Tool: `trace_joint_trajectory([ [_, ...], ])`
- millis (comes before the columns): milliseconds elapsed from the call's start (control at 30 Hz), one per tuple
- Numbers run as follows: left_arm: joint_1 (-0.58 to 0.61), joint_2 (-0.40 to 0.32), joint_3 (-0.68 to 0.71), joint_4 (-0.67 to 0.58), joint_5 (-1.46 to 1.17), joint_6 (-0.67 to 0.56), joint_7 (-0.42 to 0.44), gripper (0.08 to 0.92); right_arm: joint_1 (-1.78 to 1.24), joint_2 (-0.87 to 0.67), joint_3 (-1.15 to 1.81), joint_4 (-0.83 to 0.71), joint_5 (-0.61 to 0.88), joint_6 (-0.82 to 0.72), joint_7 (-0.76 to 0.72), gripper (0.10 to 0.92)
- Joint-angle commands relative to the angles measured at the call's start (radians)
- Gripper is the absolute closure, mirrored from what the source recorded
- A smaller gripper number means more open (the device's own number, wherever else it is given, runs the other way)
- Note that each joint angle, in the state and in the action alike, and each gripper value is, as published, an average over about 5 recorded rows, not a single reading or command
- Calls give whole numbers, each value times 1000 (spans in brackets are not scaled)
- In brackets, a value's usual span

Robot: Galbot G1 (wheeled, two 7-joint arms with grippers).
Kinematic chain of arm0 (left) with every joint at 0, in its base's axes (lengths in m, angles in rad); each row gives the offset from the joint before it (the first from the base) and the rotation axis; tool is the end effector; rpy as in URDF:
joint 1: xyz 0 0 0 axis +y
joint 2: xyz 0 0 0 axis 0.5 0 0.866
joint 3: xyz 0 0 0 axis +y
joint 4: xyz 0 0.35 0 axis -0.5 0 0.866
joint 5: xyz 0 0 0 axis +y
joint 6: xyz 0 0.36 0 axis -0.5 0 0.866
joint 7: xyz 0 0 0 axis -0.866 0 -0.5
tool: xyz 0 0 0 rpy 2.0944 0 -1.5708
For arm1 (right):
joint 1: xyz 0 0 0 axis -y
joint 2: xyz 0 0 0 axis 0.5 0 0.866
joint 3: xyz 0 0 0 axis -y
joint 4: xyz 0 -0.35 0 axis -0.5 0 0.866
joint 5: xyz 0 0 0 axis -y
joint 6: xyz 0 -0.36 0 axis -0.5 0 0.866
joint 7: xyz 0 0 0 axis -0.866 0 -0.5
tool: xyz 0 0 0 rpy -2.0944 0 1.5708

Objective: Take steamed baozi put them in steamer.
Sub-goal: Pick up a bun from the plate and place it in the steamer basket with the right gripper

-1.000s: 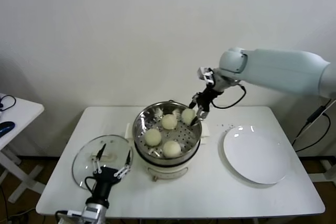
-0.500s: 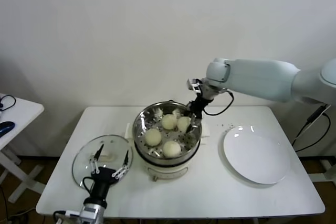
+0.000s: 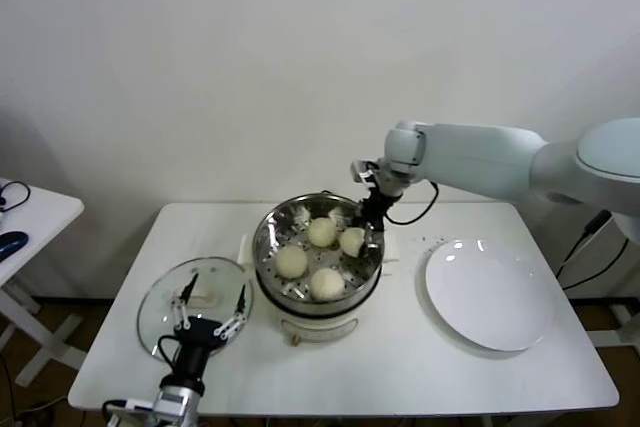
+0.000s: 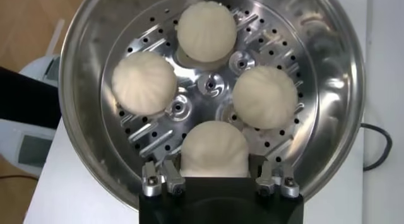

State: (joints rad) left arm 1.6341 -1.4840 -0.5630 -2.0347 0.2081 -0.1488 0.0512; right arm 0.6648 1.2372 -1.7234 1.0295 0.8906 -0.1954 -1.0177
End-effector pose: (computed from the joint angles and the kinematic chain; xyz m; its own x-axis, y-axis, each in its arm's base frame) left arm 0.1642 0.0290 -0.3340 -0.9953 0.0967 -0.0054 0.0907 0.9506 0.2968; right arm 0.6061 0.0520 -0.1089 0.0323 -0.2697 0.9624 -0.9858 -0.1675 -0.0139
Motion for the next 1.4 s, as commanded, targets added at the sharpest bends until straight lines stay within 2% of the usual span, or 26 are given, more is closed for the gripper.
trace_joint_trajectory([
  [33, -1, -3, 2, 1, 4, 1, 0, 177, -16, 11, -1, -11, -24, 3, 0, 347],
  [833, -2, 0, -1, 8, 4, 0, 0, 177, -20, 10, 5, 11, -22, 4, 9, 341],
  [1100, -4, 2, -3, 8, 4, 1, 0, 177, -16, 9, 18, 14, -19, 5, 2, 209],
  [1400, -16, 9, -18, 29, 22, -2, -13, 177, 27, -73, 116, 47, -13, 8, -9, 202],
])
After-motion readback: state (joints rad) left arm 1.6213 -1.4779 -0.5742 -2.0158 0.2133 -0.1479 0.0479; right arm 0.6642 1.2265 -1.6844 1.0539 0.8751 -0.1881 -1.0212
